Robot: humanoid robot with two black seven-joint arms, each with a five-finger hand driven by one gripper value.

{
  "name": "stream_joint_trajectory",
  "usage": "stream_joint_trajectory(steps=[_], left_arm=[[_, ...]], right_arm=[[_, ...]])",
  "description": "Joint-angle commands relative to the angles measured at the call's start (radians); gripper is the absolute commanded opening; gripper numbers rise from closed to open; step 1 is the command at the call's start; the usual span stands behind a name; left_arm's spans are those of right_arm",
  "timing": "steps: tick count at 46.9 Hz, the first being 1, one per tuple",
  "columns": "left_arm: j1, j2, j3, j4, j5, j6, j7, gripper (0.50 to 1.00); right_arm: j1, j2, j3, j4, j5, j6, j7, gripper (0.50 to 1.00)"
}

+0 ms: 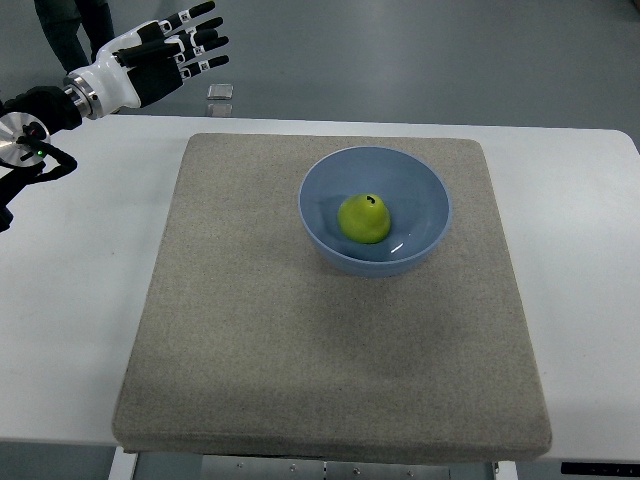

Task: Place pear in bowl with left hand

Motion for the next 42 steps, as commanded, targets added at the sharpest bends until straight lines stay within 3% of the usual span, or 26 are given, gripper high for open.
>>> stream_joint_trajectory(steps=[1, 10, 42], left_arm=[[0.028, -0.005, -0.046, 0.0, -0.053, -0.011, 0.039, 0.996], [0.054, -0.005, -0.077, 0.0, -0.209, 0.003, 0.127, 0.996], [0.109, -0.023, -0.076, -0.002, -0.203, 0.006, 0.119, 0.996]], right_arm=[[0.0, 0.0, 0.0, 0.0, 0.0, 0.0, 0.0, 0.926], [0.0, 0.0, 0.0, 0.0, 0.0, 0.0, 0.0, 0.926], [0.0, 0.0, 0.0, 0.0, 0.0, 0.0, 0.001, 0.926]])
